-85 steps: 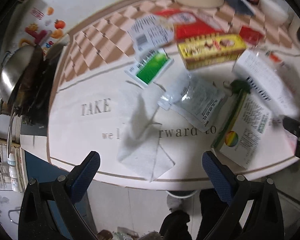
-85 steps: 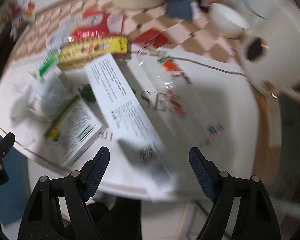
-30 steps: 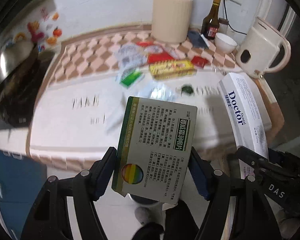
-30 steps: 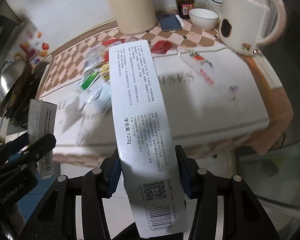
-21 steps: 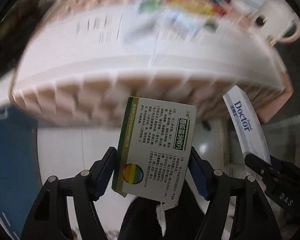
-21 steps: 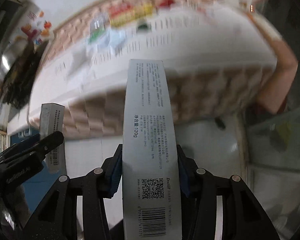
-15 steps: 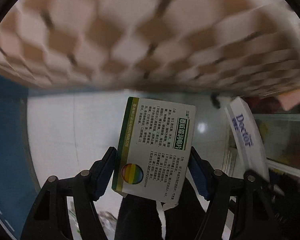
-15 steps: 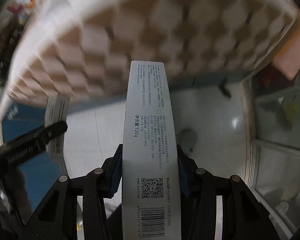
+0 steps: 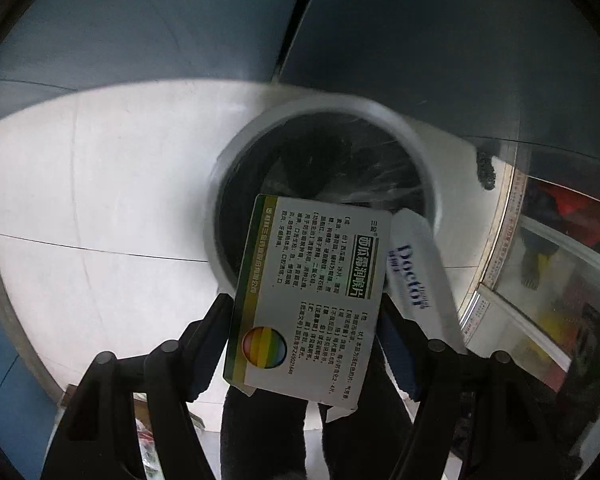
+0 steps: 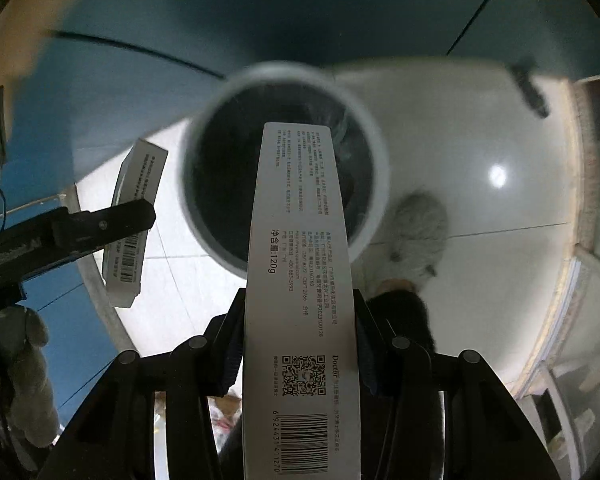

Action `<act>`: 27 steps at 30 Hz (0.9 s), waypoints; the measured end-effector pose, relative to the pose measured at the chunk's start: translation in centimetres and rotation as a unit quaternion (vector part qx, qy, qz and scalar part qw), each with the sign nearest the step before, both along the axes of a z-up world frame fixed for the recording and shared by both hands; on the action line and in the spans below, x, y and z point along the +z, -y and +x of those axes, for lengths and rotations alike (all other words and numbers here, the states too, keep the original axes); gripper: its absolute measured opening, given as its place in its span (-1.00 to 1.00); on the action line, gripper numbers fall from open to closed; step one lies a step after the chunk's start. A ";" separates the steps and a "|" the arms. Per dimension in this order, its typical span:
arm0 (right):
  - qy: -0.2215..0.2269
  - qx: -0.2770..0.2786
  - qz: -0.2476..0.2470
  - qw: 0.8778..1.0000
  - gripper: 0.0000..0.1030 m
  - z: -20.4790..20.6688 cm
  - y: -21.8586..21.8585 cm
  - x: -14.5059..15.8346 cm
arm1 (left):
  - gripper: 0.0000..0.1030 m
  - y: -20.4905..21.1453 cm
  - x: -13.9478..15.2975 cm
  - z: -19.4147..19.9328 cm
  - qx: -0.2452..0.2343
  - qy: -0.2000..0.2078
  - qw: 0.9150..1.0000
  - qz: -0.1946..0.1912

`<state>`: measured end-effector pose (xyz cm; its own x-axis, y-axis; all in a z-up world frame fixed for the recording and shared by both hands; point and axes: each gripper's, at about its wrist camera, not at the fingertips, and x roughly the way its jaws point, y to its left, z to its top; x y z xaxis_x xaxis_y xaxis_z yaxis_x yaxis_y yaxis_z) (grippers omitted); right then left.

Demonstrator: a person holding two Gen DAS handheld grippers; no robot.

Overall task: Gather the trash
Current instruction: 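Carry both boxes down over the grey bin and open both tools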

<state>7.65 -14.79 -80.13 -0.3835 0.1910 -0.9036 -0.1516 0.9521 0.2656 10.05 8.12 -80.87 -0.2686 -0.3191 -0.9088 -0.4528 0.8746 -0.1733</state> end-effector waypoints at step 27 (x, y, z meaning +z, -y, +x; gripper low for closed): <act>0.058 0.070 -0.079 0.993 0.98 -1.9 -3.4 9.4 | 0.95 0.4 21.2 -7.1 -0.028 0.043 0.982 0.180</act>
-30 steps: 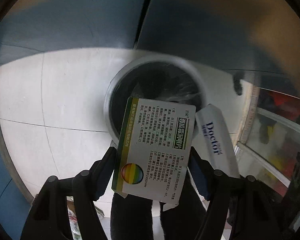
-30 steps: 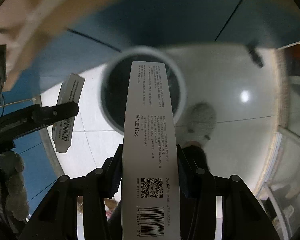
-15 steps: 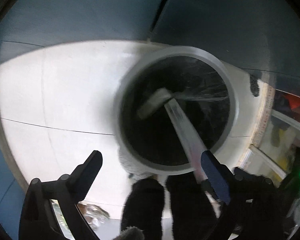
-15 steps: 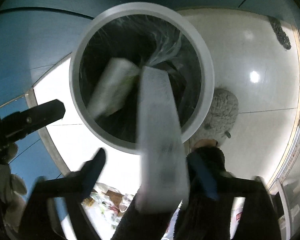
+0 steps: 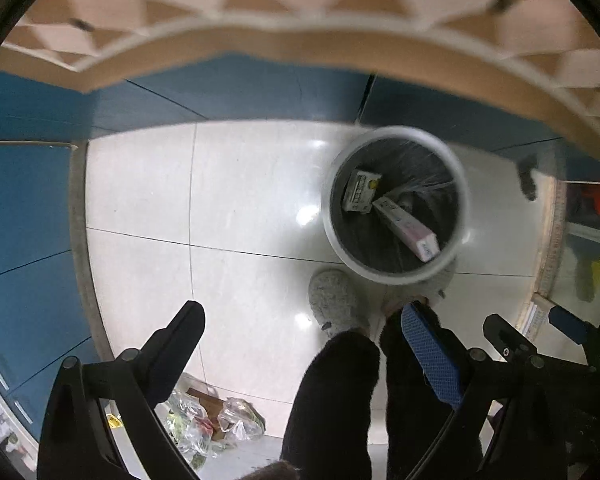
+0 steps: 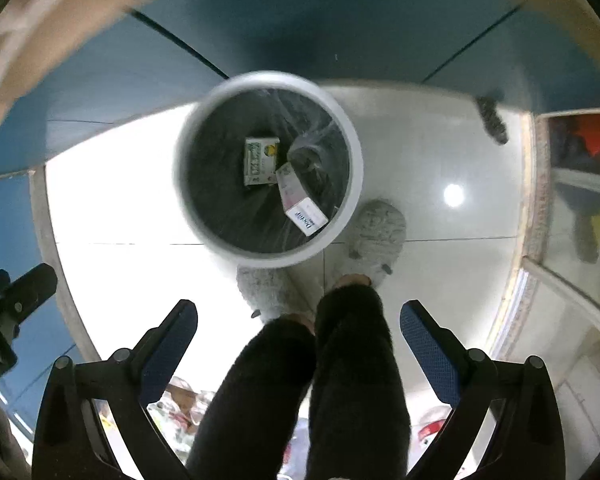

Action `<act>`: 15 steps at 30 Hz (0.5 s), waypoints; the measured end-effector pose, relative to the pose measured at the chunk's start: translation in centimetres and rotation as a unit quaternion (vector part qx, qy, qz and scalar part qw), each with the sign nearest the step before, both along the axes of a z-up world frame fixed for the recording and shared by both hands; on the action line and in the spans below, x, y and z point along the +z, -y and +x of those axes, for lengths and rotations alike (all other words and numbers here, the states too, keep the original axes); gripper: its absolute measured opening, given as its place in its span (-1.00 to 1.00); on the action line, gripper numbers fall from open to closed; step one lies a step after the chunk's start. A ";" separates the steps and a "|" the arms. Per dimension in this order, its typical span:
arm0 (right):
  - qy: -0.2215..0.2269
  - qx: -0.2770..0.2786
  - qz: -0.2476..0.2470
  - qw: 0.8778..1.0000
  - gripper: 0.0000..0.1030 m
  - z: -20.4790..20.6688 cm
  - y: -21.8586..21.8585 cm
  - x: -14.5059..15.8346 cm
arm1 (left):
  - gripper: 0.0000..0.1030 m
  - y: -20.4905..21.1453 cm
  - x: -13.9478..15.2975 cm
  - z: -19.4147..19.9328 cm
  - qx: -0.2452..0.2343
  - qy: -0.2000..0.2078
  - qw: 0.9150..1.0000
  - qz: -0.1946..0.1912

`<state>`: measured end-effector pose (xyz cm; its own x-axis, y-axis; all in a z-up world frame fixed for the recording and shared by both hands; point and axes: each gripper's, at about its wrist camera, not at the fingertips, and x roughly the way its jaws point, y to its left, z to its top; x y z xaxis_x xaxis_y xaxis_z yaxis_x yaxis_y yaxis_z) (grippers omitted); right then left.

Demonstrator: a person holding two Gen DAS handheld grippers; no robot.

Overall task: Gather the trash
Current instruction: 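Grasp the white tissue with the left tool while the right tool grasps the white sachet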

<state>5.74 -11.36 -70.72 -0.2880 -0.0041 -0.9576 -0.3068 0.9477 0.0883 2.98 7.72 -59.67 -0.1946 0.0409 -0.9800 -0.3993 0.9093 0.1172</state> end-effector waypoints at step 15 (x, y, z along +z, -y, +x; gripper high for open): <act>0.116 0.026 0.025 0.993 0.98 -1.8 1.6 29.4 | 0.95 2.9 19.4 -2.6 -0.008 0.107 0.994 -0.015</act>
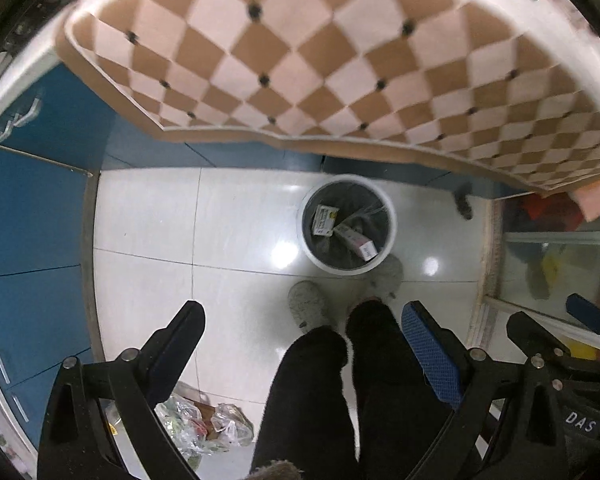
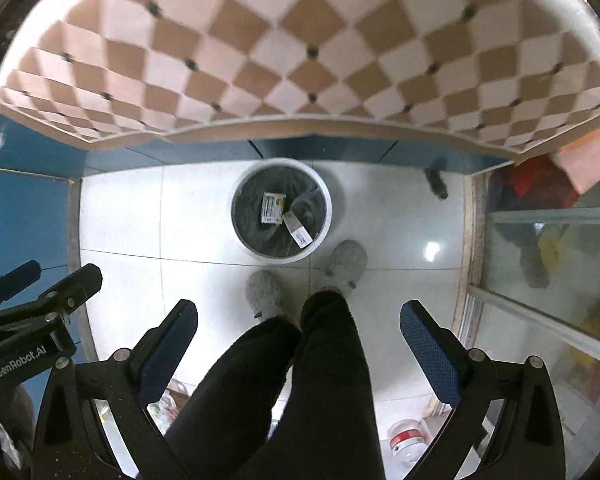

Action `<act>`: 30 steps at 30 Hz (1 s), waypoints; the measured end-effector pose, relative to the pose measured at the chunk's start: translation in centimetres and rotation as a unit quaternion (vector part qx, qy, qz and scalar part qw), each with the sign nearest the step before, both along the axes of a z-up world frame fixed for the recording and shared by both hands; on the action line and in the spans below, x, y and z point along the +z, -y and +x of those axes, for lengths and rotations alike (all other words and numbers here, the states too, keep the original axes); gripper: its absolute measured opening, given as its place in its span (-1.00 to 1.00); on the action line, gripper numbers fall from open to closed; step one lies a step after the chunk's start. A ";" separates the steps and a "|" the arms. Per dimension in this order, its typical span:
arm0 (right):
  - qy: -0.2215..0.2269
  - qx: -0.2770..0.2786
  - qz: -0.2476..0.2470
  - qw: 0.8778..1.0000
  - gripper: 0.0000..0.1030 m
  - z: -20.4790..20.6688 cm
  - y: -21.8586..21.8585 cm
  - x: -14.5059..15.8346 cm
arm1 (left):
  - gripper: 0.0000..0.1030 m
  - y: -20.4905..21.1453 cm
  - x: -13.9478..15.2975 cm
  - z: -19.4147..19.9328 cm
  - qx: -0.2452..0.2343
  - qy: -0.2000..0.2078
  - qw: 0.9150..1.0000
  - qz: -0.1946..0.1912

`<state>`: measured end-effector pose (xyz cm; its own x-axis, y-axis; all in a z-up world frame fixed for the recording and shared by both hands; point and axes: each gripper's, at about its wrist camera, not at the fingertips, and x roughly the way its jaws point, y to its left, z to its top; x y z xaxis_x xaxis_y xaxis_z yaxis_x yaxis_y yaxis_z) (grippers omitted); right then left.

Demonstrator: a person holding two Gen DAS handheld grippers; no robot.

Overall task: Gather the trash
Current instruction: 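Grasp the white tissue with the left tool while the right tool grasps the white sachet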

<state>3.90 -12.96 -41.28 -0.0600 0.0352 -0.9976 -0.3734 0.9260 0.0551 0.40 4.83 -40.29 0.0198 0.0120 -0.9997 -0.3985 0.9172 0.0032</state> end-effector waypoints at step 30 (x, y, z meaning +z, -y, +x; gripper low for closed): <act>0.044 -0.107 0.142 0.983 0.98 26.0 3.8 12.0 | 0.28 -7.5 5.2 26.5 0.122 0.044 0.991 -0.018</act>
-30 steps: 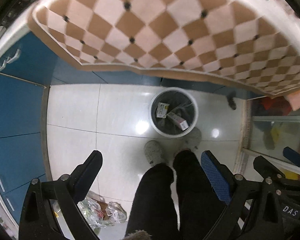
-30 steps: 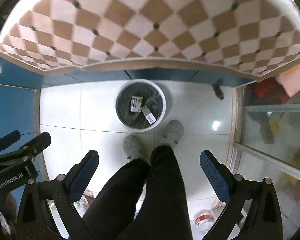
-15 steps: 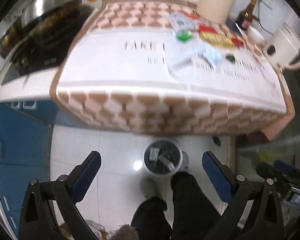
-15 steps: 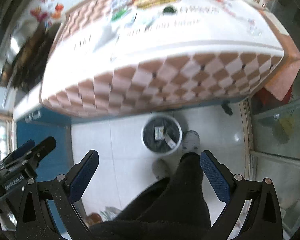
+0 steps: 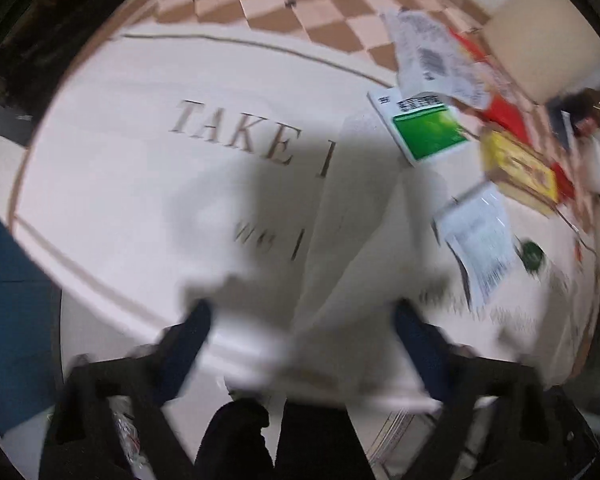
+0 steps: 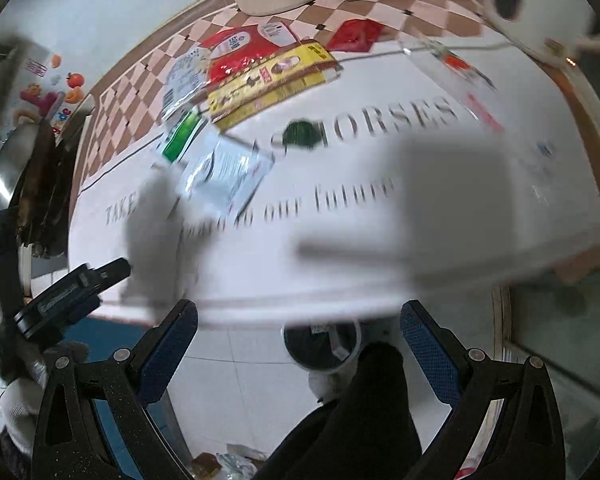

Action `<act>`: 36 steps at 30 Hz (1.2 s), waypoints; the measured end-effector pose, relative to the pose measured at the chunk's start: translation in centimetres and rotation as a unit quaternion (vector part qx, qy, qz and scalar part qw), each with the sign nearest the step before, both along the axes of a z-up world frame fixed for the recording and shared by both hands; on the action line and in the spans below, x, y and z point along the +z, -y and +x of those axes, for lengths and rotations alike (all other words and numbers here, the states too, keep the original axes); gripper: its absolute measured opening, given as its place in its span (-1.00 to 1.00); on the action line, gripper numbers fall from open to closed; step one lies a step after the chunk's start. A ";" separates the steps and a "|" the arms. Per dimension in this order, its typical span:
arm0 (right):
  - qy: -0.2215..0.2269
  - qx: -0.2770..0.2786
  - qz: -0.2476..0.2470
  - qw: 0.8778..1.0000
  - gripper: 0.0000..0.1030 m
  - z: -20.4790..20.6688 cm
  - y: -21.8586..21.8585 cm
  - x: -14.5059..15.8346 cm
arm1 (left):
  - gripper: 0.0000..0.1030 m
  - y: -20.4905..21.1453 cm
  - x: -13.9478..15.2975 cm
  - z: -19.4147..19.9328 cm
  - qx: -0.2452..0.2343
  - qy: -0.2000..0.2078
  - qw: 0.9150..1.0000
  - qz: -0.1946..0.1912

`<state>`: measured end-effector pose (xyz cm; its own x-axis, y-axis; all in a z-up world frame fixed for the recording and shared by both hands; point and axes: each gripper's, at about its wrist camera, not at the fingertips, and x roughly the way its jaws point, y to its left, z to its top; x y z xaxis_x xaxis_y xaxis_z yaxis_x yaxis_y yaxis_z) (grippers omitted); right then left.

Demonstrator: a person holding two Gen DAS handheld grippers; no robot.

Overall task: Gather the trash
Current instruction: 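Grasp the white tissue with the left tool while the right tool grasps the white sachet, then lower the tissue and sachet into the grey bin and open both tools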

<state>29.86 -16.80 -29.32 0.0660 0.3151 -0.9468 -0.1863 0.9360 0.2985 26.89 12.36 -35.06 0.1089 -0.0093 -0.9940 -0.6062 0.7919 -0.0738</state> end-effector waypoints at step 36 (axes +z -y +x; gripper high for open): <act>0.117 0.089 0.010 0.989 -0.80 -0.8 -11.5 -1.0 | -0.95 0.9 7.4 -8.6 -0.072 0.076 0.984 0.142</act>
